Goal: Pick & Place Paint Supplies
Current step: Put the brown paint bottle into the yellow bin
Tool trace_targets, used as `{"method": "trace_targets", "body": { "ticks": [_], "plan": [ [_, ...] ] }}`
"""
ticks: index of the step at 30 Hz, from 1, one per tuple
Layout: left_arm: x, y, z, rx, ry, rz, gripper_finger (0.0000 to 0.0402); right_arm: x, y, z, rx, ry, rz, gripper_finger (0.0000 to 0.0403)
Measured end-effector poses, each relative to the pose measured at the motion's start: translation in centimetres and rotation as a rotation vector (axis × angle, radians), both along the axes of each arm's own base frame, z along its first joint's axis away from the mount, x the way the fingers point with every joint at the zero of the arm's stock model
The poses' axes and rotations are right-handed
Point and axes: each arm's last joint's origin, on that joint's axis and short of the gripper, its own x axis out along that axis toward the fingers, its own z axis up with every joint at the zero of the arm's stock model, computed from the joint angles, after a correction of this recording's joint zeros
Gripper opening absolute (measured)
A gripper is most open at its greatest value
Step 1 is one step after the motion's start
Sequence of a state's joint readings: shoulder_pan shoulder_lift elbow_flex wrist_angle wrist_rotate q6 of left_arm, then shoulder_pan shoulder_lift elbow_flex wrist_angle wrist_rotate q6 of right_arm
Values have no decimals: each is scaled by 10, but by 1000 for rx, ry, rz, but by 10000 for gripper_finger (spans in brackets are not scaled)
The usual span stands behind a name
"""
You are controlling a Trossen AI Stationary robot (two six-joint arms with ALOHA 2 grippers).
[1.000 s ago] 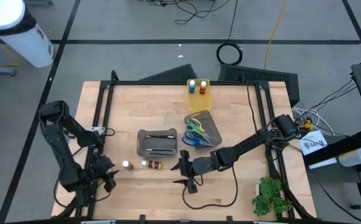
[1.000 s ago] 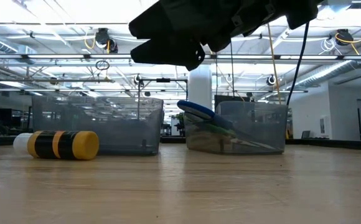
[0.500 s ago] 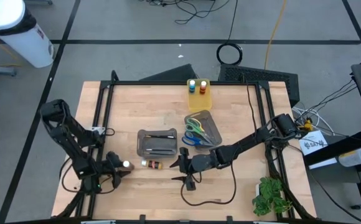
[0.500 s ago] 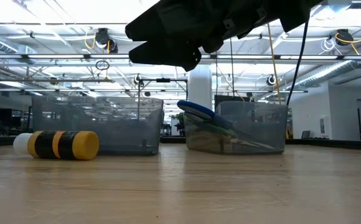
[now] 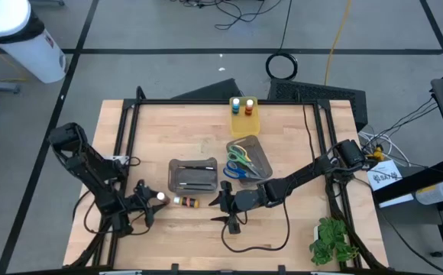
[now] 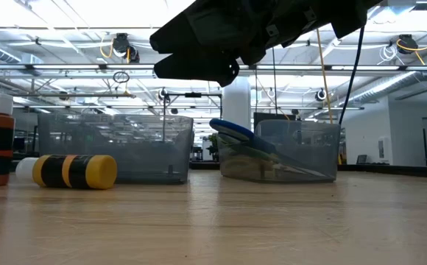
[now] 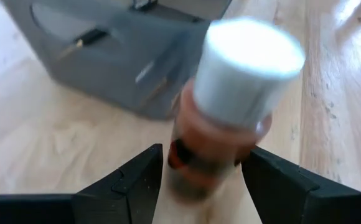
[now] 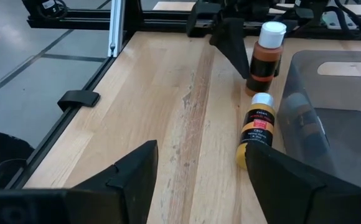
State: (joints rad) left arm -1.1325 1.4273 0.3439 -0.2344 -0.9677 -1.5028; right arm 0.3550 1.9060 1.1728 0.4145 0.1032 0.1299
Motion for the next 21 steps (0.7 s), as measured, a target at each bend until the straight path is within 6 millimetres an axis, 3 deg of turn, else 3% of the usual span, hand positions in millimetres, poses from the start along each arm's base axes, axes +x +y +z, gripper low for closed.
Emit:
{"method": "trace_targets", "body": {
  "ticks": [10,13,18,21],
  "plan": [
    [17,4,-9,50,99,-9,223,0,0,0,0,0,0,223],
    [19,2,-11,30,121,-24,197,0,0,0,0,0,0,224],
    [24,-8,-6,-37,112,-84,116,0,0,0,0,0,0,224],
    [26,-13,-1,-38,123,-148,115,0,0,0,0,0,0,223]
  ]
}}
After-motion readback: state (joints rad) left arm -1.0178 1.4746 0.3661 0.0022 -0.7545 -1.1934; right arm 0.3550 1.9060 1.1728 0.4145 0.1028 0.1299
